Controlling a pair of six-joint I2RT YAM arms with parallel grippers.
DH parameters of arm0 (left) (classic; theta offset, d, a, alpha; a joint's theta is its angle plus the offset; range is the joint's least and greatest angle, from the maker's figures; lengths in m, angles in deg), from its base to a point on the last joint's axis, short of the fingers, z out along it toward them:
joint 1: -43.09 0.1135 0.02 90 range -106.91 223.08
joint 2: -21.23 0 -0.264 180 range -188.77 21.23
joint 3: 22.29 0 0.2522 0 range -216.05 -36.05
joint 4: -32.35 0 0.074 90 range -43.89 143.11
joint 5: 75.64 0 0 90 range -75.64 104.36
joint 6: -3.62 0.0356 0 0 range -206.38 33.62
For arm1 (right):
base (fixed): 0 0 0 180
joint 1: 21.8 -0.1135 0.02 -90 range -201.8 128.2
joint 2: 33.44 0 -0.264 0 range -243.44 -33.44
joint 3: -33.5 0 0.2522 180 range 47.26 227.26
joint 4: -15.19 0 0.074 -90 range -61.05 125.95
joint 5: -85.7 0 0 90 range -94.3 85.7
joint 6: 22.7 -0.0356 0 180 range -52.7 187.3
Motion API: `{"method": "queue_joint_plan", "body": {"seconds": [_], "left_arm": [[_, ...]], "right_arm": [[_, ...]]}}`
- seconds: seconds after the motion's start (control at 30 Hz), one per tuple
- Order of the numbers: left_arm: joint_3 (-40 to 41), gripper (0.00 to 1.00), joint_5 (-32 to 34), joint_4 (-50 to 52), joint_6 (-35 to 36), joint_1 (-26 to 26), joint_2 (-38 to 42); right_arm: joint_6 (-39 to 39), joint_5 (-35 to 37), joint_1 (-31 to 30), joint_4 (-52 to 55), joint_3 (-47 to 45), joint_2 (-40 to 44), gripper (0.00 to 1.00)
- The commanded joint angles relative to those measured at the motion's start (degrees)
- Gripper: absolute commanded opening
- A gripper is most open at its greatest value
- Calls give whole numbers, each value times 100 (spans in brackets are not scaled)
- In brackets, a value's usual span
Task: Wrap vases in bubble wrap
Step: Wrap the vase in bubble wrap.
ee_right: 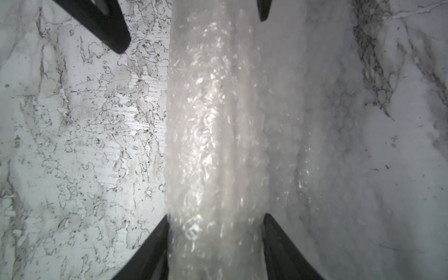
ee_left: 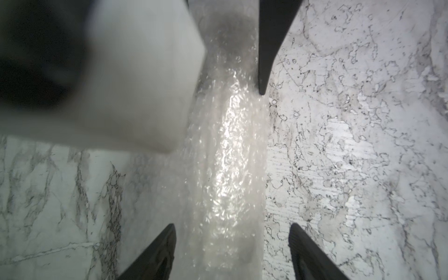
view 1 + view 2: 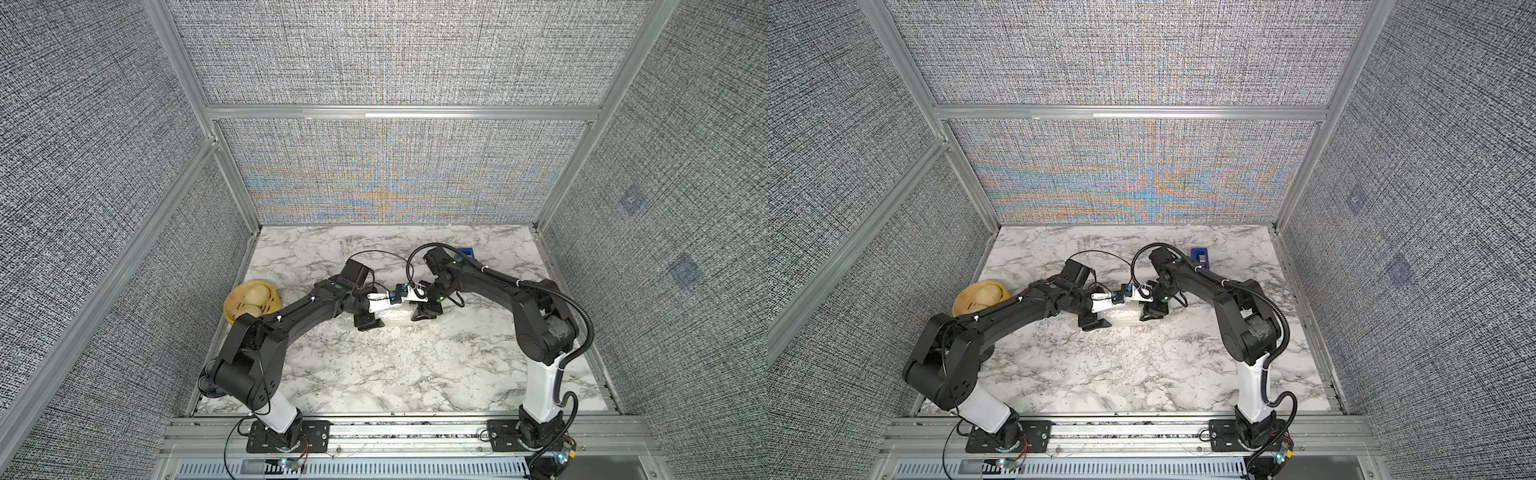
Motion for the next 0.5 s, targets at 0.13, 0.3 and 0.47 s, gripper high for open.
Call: {"method": "queue_joint_plan", "body": {"seconds": [0.13,0.3,0.47], "left_arm": [[-173,73,33,110,228,-1,-370],[-269,71,145,210,374,-31,-630],[-291,72,260,179,422,-48,-735]], "right_arm": [[31,-51,14,181,10,9,57],[93,-128,33,416,231,-115,58],[144,-183,41,576,394,-215,58]]}}
